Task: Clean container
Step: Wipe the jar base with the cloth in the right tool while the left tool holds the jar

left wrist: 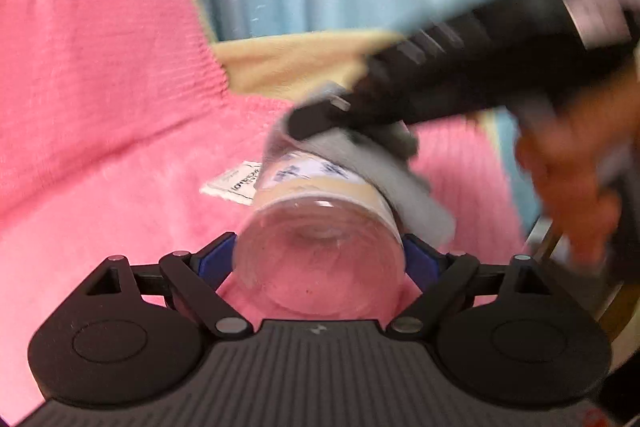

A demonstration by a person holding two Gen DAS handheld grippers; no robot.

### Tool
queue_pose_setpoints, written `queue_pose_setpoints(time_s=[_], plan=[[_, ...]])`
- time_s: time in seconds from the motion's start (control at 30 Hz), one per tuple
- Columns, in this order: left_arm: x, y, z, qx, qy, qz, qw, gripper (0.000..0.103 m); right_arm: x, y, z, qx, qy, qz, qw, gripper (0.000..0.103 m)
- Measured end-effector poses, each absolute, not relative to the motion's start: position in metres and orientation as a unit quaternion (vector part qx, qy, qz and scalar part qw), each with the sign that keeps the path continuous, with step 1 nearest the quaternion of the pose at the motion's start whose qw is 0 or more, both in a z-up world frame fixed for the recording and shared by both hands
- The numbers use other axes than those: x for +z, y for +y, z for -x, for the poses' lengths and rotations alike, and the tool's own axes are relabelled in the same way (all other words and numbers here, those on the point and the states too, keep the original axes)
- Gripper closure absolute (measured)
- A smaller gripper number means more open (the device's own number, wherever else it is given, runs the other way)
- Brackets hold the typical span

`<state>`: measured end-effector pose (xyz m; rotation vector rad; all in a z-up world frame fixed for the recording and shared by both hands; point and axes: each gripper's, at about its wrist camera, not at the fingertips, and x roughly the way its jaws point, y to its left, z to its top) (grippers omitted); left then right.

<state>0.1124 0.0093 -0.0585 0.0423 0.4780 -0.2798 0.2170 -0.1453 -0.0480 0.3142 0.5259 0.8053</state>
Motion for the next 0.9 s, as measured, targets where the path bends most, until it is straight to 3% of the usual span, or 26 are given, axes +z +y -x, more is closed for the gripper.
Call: queue_pose_setpoints(time_s=[0.2, 0.4, 0.63, 0.77, 0.9], plan=[[-0.061, 0.014, -0.116, -0.148, 0.247, 0.018, 0.957, 0.017, -0.046, -0.144, -0.217, 0.381, 0.253, -0.147, 0.877, 0.102], [-0.064, -0.017, -0.104, -0.103, 0.222, -0.142, 0.959, 0.017, -0.043, -0.129, -0.207, 0.462, 0.264, -0.120, 0.838, 0.099], [-0.069, -0.031, -0.100, -0.102, 0.211, -0.204, 0.951, 0.018, -0.044, -0.131, -0.210, 0.437, 0.254, -0.112, 0.855, 0.101], [-0.068, -0.027, -0.105, -0.104, 0.215, -0.181, 0.954, 0.017, -0.046, -0.144, -0.219, 0.387, 0.252, -0.140, 0.876, 0.101], [-0.058, -0.006, -0.103, -0.121, 0.227, -0.068, 0.964, 0.015, -0.046, -0.142, -0.217, 0.387, 0.248, -0.129, 0.879, 0.101]])
